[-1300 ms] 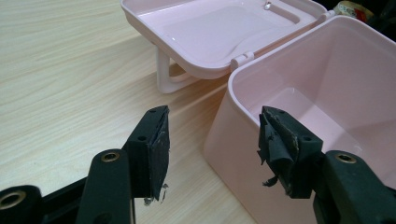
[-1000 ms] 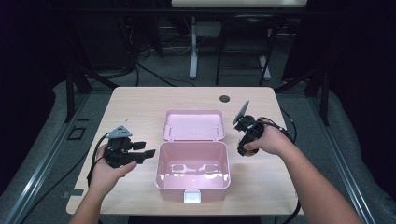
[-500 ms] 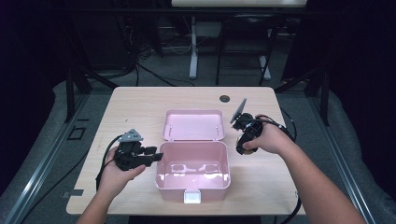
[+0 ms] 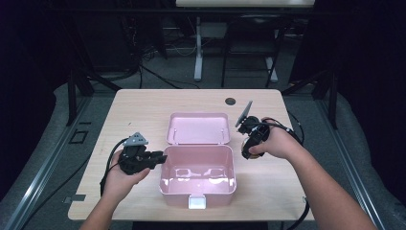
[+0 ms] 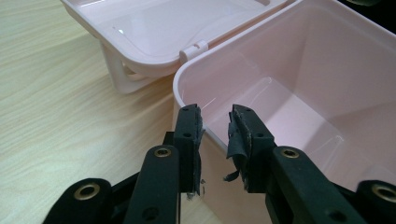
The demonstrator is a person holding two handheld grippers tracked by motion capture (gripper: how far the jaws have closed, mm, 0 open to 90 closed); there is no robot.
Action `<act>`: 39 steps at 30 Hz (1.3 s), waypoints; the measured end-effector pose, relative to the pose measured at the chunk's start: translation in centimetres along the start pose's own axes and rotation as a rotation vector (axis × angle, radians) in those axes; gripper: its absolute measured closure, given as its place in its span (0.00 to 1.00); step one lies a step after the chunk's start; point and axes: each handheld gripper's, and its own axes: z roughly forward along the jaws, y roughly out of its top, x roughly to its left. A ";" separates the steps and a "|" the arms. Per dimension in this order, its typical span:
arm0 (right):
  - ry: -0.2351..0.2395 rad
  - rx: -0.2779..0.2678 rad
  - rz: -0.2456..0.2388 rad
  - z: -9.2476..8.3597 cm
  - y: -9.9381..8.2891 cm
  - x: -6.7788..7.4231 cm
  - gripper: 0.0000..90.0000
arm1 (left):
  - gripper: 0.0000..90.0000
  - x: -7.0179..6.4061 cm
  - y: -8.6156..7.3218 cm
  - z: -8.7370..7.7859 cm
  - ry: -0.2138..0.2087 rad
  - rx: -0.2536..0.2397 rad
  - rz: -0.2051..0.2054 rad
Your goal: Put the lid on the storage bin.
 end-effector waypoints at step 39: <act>0.015 -0.072 -0.285 -4.6 3.1 7.7 0.22 | 0.70 -0.1 0.2 -0.6 0.006 -0.026 0.001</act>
